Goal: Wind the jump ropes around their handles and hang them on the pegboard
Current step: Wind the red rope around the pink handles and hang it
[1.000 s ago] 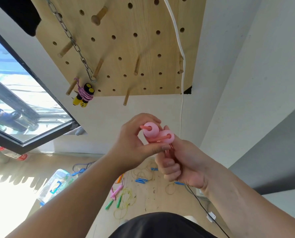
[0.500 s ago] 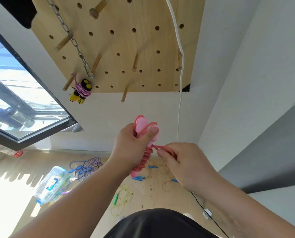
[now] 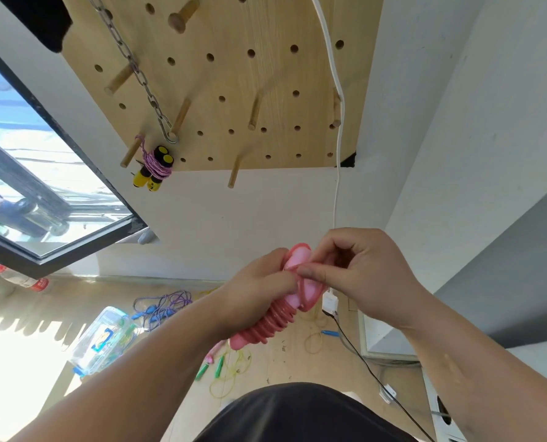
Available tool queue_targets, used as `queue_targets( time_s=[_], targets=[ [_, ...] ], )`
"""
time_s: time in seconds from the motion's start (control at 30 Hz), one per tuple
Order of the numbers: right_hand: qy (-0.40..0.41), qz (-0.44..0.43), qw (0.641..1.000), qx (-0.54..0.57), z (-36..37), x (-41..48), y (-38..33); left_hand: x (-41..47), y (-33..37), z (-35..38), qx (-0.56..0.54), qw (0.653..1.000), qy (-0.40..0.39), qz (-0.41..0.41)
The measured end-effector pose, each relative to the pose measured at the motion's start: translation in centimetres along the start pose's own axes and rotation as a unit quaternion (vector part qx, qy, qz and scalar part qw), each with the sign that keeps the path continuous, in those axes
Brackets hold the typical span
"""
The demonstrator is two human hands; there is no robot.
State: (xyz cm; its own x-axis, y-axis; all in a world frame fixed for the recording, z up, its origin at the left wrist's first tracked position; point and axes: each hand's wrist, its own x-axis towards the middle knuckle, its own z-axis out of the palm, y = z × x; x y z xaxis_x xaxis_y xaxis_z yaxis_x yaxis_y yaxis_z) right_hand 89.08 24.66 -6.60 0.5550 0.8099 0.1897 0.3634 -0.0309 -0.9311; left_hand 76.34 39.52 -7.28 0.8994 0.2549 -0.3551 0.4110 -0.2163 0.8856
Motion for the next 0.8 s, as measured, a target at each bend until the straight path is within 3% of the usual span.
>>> queue_targets(
  time_s=[0.13, 0.27, 0.4, 0.57, 0.8],
  targets=[
    [0.016, 0.035, 0.999, 0.035, 0.1, 0.0, 0.2, 0.0, -0.1, 0.4, 0.071, 0.996, 0.053, 0.023],
    [0.049, 0.086, 0.991, 0.088, 0.2, -0.4, 0.6, 0.3, -0.3, 0.3, -0.016, 0.995, 0.102, -0.001],
    [0.025, 0.101, 0.99, 0.094, 0.3, -1.2, 1.3, 0.2, -0.5, 0.6, -0.049, 0.991, 0.125, -0.009],
    [0.035, 0.086, 0.992, 0.086, -0.2, -2.0, 1.4, -0.2, -0.3, 0.5, -0.095, 0.993, 0.07, 0.005],
    [0.024, -0.062, 0.997, 0.031, -1.1, -2.3, 1.9, -0.9, 0.6, -0.5, -0.21, 0.975, -0.074, -0.007]
  ],
)
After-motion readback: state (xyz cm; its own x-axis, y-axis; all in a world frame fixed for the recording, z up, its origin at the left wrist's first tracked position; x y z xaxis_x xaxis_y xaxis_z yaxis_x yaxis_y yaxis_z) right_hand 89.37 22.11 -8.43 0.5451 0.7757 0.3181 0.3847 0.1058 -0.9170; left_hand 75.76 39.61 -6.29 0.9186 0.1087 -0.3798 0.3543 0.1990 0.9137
